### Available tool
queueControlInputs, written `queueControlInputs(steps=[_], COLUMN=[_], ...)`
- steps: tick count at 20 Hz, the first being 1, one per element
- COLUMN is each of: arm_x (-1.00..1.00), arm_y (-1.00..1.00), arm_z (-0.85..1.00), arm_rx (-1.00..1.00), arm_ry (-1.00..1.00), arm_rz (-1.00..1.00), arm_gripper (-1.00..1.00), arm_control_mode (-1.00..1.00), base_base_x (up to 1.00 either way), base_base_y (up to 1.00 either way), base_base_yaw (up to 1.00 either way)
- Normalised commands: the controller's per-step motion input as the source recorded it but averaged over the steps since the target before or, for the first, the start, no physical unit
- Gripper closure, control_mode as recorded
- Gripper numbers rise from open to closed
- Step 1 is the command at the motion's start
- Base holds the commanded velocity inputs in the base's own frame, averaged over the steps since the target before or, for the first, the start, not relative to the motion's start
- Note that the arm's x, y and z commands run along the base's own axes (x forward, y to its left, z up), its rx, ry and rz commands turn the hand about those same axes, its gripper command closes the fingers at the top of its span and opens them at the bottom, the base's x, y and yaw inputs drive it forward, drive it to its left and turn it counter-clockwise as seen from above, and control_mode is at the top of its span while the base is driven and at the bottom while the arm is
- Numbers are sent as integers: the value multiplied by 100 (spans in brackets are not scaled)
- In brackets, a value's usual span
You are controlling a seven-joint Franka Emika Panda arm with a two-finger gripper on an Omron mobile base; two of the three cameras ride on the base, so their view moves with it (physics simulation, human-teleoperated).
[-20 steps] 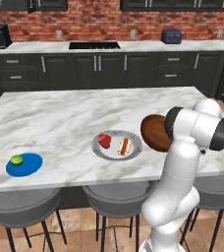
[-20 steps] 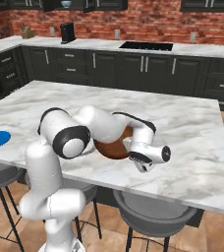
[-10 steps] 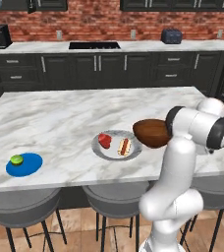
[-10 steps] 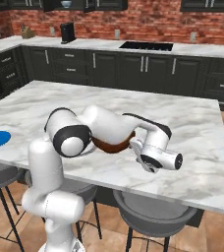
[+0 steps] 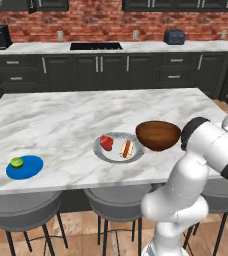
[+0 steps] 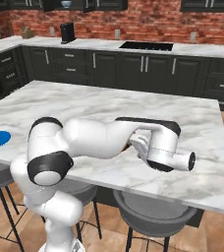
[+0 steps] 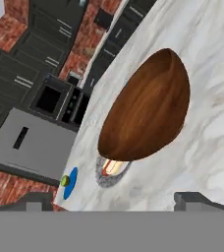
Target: Take the smaller bowl and place it next to the appetizer plate on the dining counter , and place the larger bowl next to the plate with cooked food.
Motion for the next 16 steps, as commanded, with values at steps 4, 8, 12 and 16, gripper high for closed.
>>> queueControlInputs(steps=[4,8,12,16], arm_x=[-94,-80,-53,-23], arm_y=[69,96,100,91], arm_z=[100,94,63,63], arm_rx=[-28,-22,-19,-23], arm_ry=[0,0,-7,-1], arm_rz=[0,-3,-19,-19], arm_gripper=[-100,-100,-100,-100], arm_control_mode=[-100,-100,-100,-100], base_base_x=[0,0,0,0], base_base_y=[0,0,0,0], base_base_yaw=[0,0,0,0])
